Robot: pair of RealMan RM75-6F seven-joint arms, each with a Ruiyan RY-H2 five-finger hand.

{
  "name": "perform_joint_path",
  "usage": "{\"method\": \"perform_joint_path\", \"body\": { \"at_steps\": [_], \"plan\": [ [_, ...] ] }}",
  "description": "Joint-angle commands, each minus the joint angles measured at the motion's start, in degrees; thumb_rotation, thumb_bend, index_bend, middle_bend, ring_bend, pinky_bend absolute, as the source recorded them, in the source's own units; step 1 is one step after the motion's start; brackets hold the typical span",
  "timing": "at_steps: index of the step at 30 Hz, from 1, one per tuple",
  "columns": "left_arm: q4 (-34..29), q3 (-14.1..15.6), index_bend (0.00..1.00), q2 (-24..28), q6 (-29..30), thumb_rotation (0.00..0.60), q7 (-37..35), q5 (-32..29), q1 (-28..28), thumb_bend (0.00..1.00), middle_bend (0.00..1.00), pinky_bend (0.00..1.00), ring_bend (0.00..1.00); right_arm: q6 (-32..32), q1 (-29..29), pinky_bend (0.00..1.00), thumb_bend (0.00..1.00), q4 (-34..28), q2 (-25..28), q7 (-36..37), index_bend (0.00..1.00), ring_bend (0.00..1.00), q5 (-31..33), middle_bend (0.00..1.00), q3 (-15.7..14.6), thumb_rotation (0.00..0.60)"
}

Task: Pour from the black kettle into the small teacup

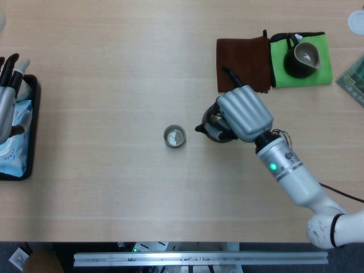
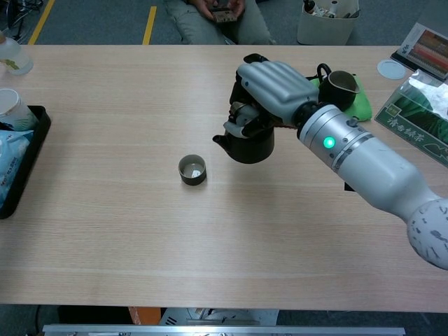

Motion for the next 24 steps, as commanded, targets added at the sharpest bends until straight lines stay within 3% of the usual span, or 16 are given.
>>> {"method": "perform_joint_path", "body": {
  "at_steps": [1,24],
  "plan": [
    [-0.3,-0.1,0.00,0.2,0.2,0.600,-0.1,0.4,0.4,0.30,0.04,0.04,0.00,-0.6,1.0,0.05,0.29,1.0,-1.0,-0.8,1.00,0.93,0.7,0.99,0.4,0.557],
    [-1.1,-1.3,0.00,1.0,1.1,0.600,-1.1,3.4,3.5,0.30,0.04,0.04,0.00,-3.2,8.6,0.05,0.29,7.4,-6.7,-9.1,1.00,0.93,7.1,0.99,0.7,0.568]
  ]
}}
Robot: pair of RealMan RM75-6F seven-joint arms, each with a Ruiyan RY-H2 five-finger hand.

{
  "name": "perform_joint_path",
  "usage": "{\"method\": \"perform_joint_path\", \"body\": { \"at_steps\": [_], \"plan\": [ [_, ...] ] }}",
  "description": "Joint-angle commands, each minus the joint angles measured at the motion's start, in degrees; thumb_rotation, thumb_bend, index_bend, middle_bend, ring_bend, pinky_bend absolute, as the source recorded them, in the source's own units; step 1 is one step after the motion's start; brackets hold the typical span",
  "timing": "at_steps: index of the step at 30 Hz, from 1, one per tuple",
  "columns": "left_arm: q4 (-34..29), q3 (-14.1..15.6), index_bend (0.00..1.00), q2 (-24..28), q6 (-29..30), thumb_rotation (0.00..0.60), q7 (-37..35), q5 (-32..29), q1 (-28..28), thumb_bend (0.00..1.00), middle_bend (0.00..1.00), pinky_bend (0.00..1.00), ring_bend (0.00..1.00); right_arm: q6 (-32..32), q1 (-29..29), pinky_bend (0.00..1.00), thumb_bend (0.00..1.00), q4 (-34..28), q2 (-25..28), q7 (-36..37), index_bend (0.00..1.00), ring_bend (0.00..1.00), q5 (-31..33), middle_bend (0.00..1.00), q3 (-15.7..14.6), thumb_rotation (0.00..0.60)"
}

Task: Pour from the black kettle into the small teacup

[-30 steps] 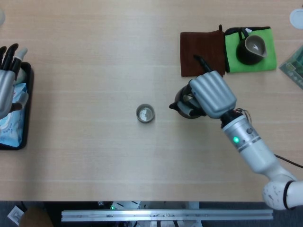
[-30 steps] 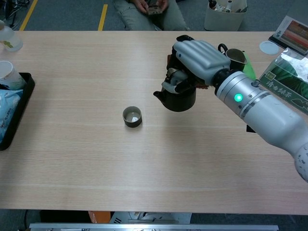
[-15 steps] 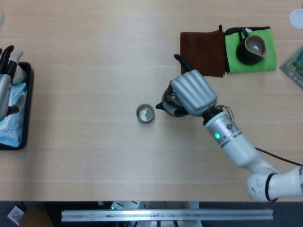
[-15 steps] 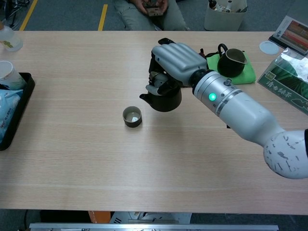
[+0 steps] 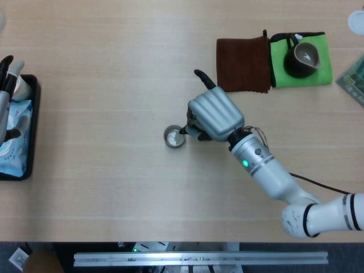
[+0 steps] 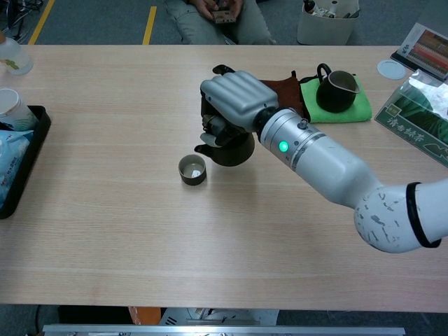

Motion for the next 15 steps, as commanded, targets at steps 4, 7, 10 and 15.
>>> {"method": "perform_joint_path", "body": {
  "at_steps": [4,7,10,15],
  "plan": [
    [0.1,-0.2,0.00,0.1,-0.2,0.600,-0.3,0.5,0.4,0.30,0.04,0.04,0.00,0.2,1.8,0.05,0.29,1.3,-1.1,-3.0,1.00,0.93,1.4,0.99,-0.3,0.584],
    [0.1,-0.3,0.00,0.1,-0.3,0.600,-0.5,0.7,0.7,0.29,0.04,0.04,0.00,0.3,2.5,0.05,0.29,1.5,-1.4,-3.9,1.00,0.93,2.0,0.99,-0.3,0.592],
    [0.2,-0.5,0.00,0.1,-0.3,0.600,-0.7,1.0,0.9,0.30,0.04,0.04,0.00,0.3,3.1,0.05,0.29,1.8,-1.8,-4.5,1.00,0.93,2.4,0.99,-0.3,0.590],
    [0.3,-0.6,0.00,0.0,-0.3,0.600,-1.0,1.3,1.4,0.30,0.04,0.04,0.00,-0.1,4.5,0.05,0.29,2.7,-2.3,-6.5,1.00,0.93,3.1,0.99,-0.7,0.591]
  ]
}}
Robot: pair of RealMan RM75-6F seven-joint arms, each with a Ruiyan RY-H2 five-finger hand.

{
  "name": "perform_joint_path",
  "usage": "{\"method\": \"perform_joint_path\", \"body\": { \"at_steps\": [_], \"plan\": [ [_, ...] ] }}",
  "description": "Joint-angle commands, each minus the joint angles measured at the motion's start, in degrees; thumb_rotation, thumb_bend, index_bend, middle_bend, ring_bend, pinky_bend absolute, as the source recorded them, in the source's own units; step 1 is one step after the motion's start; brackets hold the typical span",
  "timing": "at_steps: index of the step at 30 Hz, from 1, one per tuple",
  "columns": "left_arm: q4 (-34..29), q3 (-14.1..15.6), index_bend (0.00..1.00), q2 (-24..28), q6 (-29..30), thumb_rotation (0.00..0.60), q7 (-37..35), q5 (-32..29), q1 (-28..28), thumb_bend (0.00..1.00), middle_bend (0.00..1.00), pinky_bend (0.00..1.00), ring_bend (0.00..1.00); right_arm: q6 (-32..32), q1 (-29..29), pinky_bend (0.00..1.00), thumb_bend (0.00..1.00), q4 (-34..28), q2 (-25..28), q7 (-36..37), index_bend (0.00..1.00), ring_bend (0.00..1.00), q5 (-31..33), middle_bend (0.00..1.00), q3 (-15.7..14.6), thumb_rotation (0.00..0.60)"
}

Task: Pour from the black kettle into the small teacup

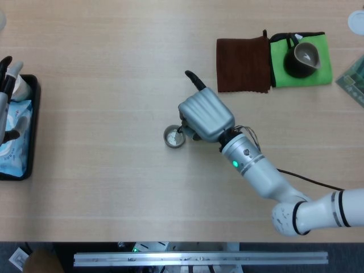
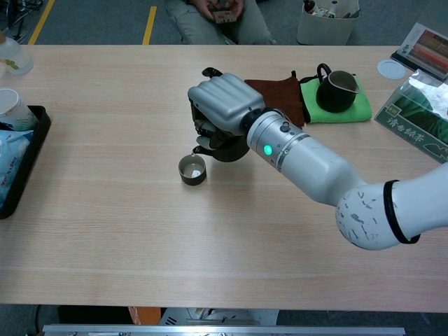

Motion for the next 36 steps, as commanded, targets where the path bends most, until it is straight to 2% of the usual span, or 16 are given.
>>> {"method": "perform_joint_path", "body": {
  "at_steps": [1,14,36],
  "plan": [
    [0.1,-0.1,0.00,0.0,0.0,0.600,-0.2,0.1,0.2,0.30,0.04,0.04,0.00,-0.3,0.9,0.05,0.29,0.5,-0.3,-1.3,1.00,0.93,0.5,0.99,-0.2,0.591],
    [0.7,-0.6,0.00,-0.1,-0.1,0.600,-1.2,0.5,1.1,0.30,0.04,0.04,0.00,-0.1,3.9,0.05,0.29,1.5,-1.1,-5.8,1.00,0.93,3.0,0.99,-0.7,0.590],
    [1.1,-1.3,0.00,-0.5,-0.4,0.600,-1.4,0.9,1.9,0.30,0.04,0.04,0.00,1.2,5.7,0.05,0.29,0.4,-0.1,-8.5,1.00,0.93,5.4,0.99,-2.0,0.589]
  ]
}}
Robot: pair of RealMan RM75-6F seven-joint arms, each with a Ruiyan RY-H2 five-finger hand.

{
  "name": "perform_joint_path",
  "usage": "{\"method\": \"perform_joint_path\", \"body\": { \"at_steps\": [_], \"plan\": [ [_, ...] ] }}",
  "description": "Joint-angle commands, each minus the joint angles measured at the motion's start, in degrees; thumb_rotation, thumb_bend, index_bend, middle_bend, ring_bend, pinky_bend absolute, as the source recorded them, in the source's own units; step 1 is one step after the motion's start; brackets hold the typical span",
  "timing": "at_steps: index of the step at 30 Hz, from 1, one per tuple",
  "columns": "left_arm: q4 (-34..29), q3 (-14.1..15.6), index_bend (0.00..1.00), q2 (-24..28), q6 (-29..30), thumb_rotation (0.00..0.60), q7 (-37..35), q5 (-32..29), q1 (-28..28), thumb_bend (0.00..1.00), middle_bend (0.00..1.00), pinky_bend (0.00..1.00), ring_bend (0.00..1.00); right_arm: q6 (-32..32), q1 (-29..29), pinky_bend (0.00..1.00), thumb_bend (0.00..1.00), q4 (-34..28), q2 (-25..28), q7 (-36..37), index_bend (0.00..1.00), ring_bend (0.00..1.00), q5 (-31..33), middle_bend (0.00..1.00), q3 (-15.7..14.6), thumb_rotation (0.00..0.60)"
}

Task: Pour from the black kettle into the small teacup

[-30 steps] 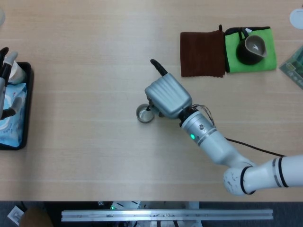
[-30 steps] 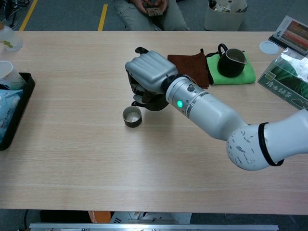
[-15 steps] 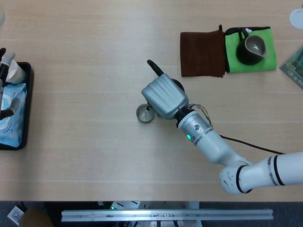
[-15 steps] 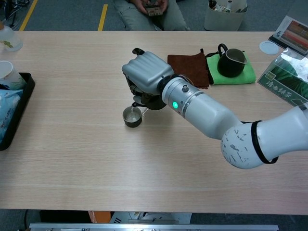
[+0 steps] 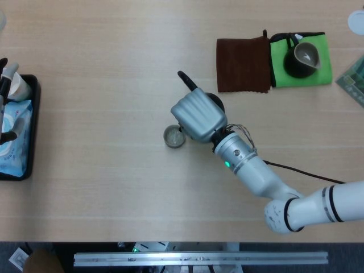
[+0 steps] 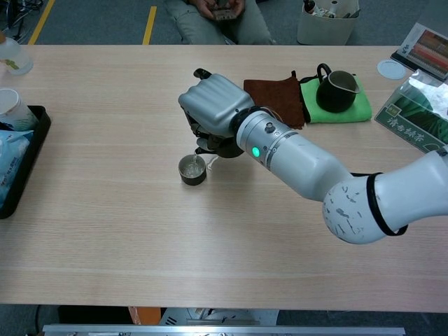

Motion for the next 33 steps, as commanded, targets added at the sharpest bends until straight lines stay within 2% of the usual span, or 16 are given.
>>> {"method": "perform_joint_path", "body": {
  "at_steps": [1,16,33],
  "plan": [
    [0.0,-0.1,0.00,0.0,0.0,0.600,0.1,0.1,0.0,0.30,0.04,0.04,0.00,0.2,0.2,0.05,0.28,-0.1,0.0,-0.1,1.00,0.93,0.1,0.99,-0.1,0.589],
    [0.1,-0.4,0.00,-0.3,-0.4,0.600,0.3,0.0,0.1,0.30,0.04,0.04,0.00,1.0,0.6,0.05,0.29,-0.3,-0.1,0.4,1.00,0.93,0.1,0.99,-0.6,0.590],
    [-0.1,-0.6,0.00,-0.4,-0.8,0.600,0.8,0.1,0.1,0.30,0.04,0.04,0.00,5.0,-5.5,0.05,0.28,1.0,-2.4,13.2,1.00,0.93,-6.6,0.99,-1.2,0.592]
  ]
}}
